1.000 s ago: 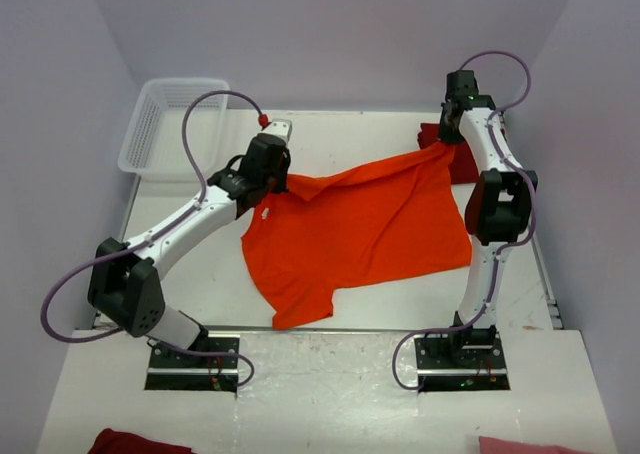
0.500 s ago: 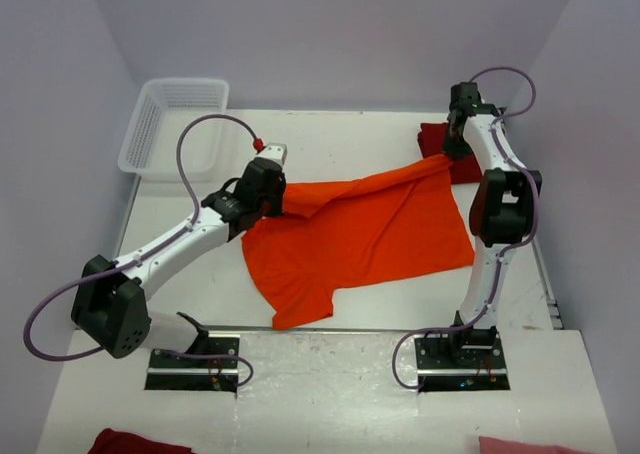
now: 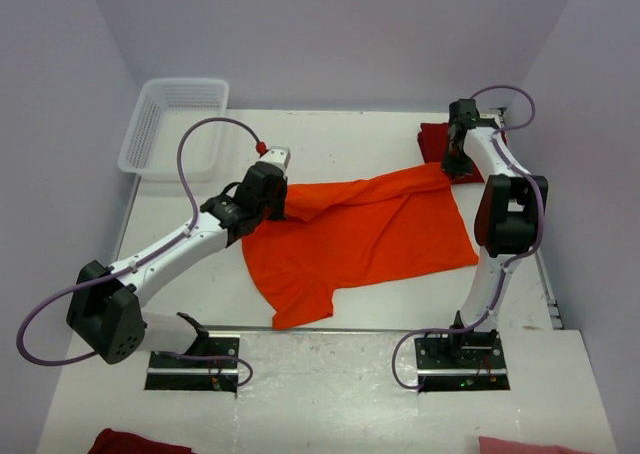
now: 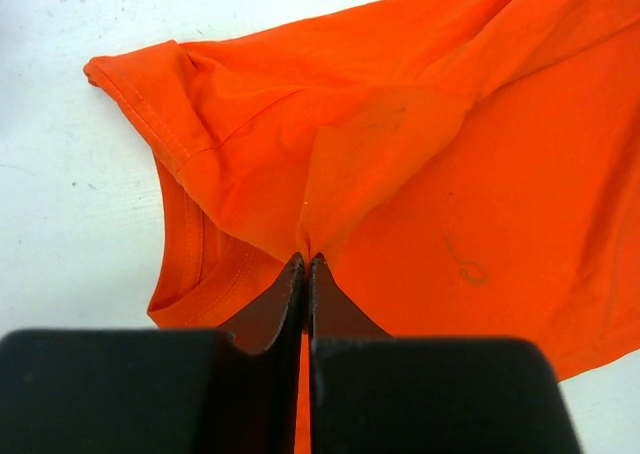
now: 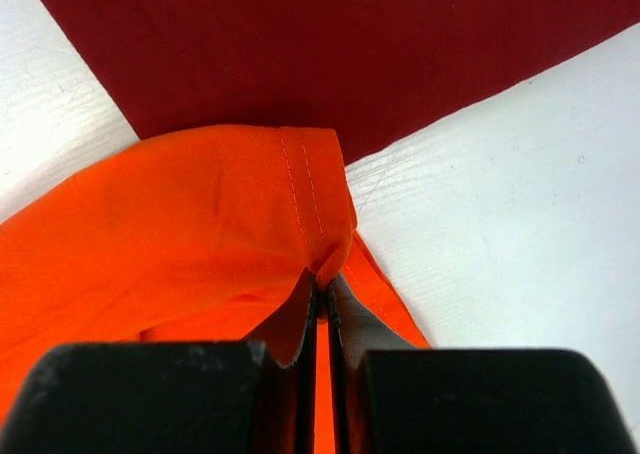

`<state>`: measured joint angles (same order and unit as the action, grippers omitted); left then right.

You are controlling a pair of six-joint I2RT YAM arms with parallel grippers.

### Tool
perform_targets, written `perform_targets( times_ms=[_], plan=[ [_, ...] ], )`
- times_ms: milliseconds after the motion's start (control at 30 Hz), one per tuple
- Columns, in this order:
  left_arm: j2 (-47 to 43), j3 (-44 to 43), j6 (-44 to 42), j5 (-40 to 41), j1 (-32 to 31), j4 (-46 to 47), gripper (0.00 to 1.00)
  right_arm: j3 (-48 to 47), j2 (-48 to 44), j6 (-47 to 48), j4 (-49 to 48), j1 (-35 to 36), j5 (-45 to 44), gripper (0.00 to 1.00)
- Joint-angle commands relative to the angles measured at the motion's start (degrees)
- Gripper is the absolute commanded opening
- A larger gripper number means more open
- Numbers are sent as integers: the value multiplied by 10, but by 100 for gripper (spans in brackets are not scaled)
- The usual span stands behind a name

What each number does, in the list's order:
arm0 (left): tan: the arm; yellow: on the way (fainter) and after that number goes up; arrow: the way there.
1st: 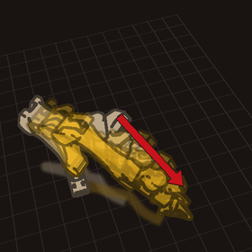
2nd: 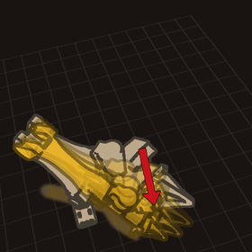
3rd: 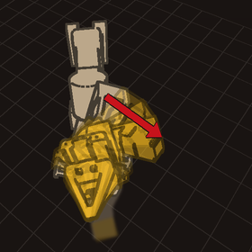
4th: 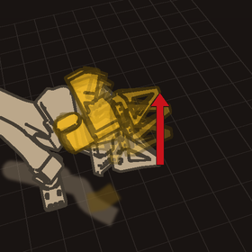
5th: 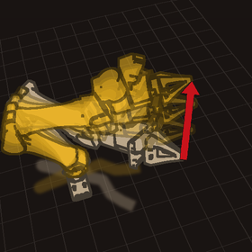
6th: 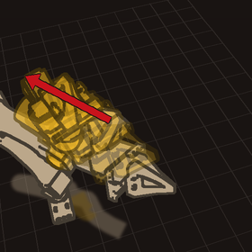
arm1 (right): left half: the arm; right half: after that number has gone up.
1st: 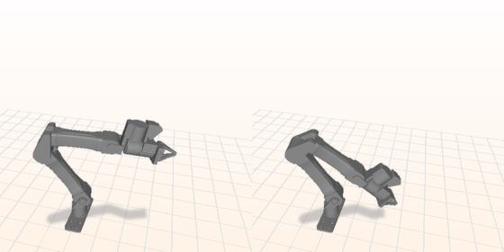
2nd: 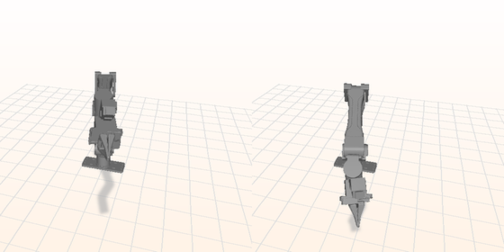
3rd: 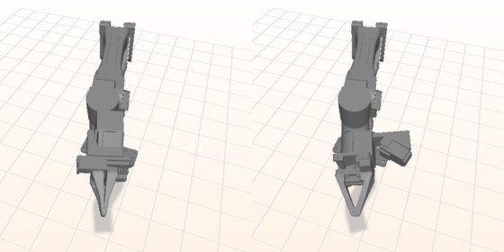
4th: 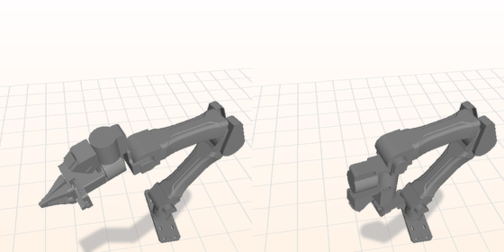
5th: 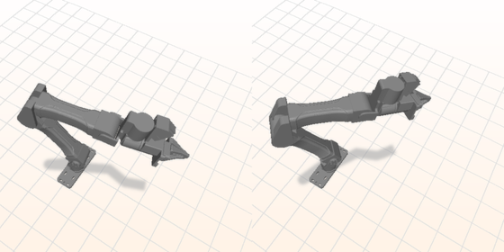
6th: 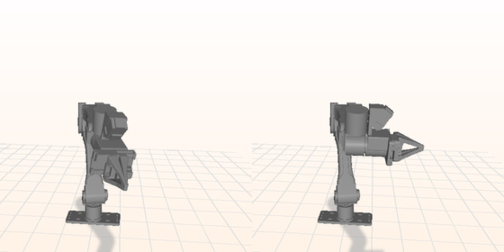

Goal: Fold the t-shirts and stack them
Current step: Fold the flattened tshirt in 1/3 of the way

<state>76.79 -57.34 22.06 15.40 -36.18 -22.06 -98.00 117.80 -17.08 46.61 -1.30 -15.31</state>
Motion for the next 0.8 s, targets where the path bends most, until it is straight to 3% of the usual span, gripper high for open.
perform_targets(
  times_ms=[0,533,567,667,700,733,767],
  plan=[
    [-16,7,11,2,-3,11,0,3,-40,-12,-16,-1,3,0],
    [4,32,22,22,-3,10,0,23,-44,-16,-24,0,3,0],
    [10,34,25,26,-3,10,3,23,-44,-16,-24,0,4,0],
    [9,45,39,36,-4,13,28,23,-47,-16,-23,1,6,0],
    [5,49,47,43,-5,14,44,22,-47,-16,-21,1,5,1],
    [-1,49,49,52,-9,14,51,23,-49,-19,-20,2,1,4],
    [-15,49,50,87,-12,13,55,28,-56,-19,-23,2,1,17]
  ],
)
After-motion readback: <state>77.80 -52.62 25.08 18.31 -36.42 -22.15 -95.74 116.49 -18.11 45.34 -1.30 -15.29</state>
